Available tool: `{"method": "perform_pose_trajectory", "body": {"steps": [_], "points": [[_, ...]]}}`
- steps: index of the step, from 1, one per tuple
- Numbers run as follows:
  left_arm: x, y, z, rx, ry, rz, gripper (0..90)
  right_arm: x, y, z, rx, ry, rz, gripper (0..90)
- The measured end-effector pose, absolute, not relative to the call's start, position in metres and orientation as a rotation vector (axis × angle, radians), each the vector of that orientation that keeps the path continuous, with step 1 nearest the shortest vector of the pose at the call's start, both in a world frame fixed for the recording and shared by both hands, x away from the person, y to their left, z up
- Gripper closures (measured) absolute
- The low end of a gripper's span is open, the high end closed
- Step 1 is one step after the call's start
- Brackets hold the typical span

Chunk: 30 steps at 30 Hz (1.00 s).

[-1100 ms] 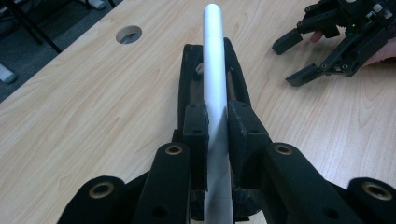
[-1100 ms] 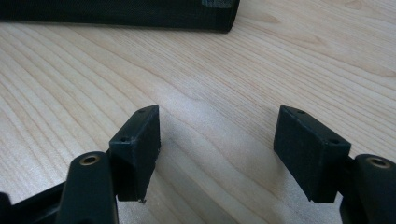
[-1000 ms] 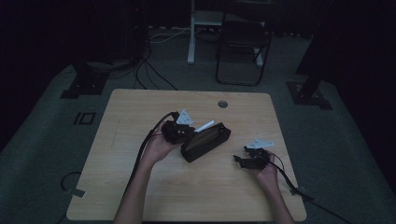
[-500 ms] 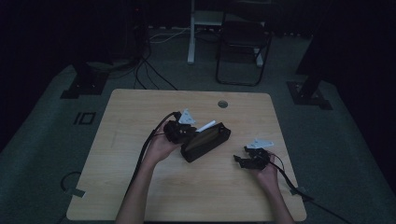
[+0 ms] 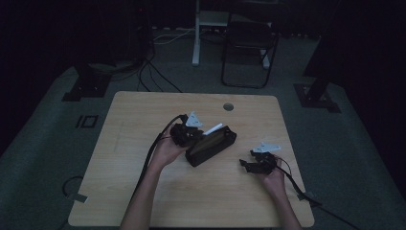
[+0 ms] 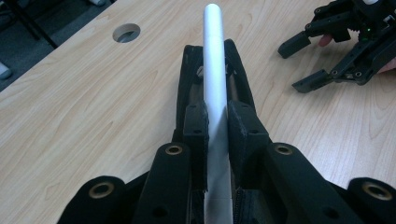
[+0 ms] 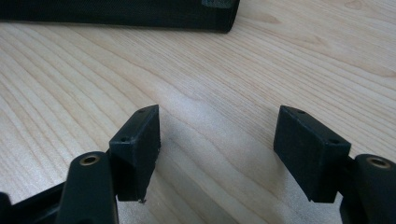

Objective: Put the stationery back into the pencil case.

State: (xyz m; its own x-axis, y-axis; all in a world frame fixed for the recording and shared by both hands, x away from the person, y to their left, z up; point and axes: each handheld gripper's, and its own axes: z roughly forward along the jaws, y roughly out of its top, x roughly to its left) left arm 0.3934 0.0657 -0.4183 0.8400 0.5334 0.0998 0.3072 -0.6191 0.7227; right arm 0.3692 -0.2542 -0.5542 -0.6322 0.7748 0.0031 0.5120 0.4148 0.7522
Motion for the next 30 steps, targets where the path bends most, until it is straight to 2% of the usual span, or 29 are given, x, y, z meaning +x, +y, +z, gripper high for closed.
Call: {"method": "perform_pose_trajectory", "body": {"steps": [30], "points": [[0.401, 0.049, -0.431, 2.288, 0.61, 0.379, 78.6, 0.369, -0.254, -0.554, 1.109, 2.33, 1.058, 31.9]]}}
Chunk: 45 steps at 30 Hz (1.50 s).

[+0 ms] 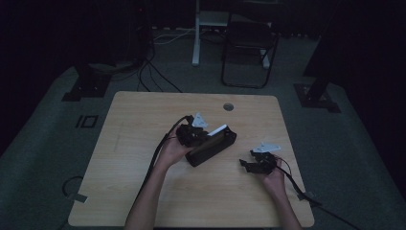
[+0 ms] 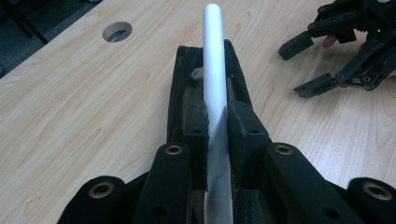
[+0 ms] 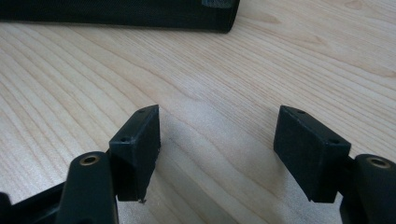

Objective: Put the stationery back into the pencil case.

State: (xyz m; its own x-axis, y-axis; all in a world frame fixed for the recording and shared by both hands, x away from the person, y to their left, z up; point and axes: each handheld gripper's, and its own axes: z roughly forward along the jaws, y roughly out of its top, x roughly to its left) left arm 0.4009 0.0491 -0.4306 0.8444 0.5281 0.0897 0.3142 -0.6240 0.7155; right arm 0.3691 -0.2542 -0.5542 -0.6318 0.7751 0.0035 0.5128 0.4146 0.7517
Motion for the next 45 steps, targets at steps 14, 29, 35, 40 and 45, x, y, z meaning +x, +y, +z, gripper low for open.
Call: {"method": "perform_pose_trajectory", "body": {"steps": [14, 29, 35, 40, 45], "points": [[0.406, 0.042, -0.438, 2.302, 0.618, 0.371, 78.6, 0.369, -0.254, -0.554, 1.107, 2.33, 1.058, 31.8], [0.409, 0.035, -0.448, 2.327, 0.63, 0.355, 78.5, 0.369, -0.254, -0.554, 1.106, 2.33, 1.058, 31.8], [0.411, 0.033, -0.451, 2.338, 0.634, 0.348, 78.4, 0.369, -0.254, -0.554, 1.107, 2.331, 1.058, 31.8], [0.41, 0.033, -0.452, 2.35, 0.635, 0.361, 70.5, 0.369, -0.254, -0.554, 1.105, 2.331, 1.057, 31.7], [0.407, 0.04, -0.443, 2.328, 0.646, 0.391, 61.2, 0.369, -0.254, -0.554, 1.106, 2.332, 1.059, 31.6]]}}
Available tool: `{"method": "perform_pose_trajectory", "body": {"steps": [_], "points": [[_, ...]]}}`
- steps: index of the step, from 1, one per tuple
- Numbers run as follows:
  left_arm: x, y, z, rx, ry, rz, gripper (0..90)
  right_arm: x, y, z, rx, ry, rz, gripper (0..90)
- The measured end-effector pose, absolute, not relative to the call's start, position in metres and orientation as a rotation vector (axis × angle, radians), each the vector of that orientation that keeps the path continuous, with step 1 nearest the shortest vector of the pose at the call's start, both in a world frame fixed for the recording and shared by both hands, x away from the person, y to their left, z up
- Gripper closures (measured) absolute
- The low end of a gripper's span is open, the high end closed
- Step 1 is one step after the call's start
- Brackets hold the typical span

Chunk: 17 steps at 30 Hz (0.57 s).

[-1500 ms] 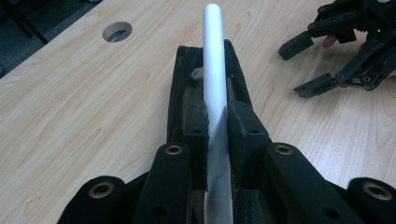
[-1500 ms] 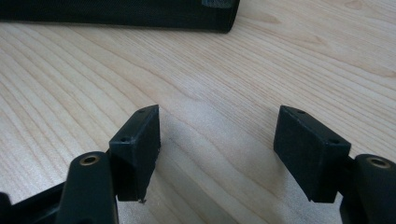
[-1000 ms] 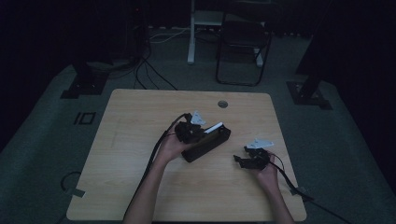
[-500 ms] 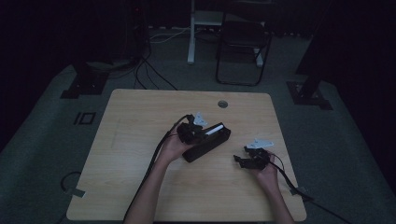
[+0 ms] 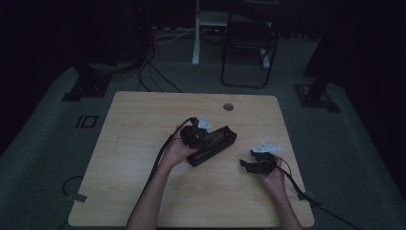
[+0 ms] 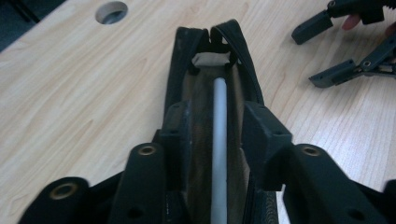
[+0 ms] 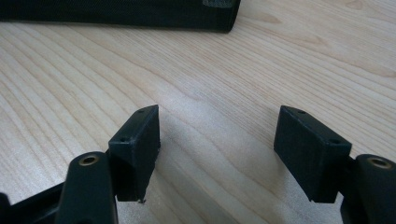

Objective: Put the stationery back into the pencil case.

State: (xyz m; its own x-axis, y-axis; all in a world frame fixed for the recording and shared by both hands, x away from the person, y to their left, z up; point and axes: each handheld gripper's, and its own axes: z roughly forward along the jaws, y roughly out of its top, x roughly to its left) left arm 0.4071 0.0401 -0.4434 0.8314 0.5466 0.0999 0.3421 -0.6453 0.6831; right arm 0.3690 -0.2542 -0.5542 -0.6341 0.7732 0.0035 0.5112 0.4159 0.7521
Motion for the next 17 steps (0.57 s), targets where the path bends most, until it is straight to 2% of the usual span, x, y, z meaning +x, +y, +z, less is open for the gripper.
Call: {"method": "perform_pose_trajectory", "body": {"steps": [9, 13, 14, 17], "points": [[0.399, 0.077, -0.431, 2.295, 0.673, 0.423, 52.3, 0.369, -0.254, -0.554, 1.106, 2.333, 1.059, 31.5], [0.398, 0.088, -0.433, 2.292, 0.684, 0.423, 50.9, 0.369, -0.254, -0.554, 1.105, 2.333, 1.059, 31.5], [0.394, 0.103, -0.441, 2.277, 0.721, 0.42, 50.3, 0.369, -0.254, -0.554, 1.104, 2.333, 1.059, 31.5], [0.39, 0.117, -0.452, 2.271, 0.754, 0.42, 49.5, 0.369, -0.254, -0.554, 1.103, 2.332, 1.059, 31.5]]}}
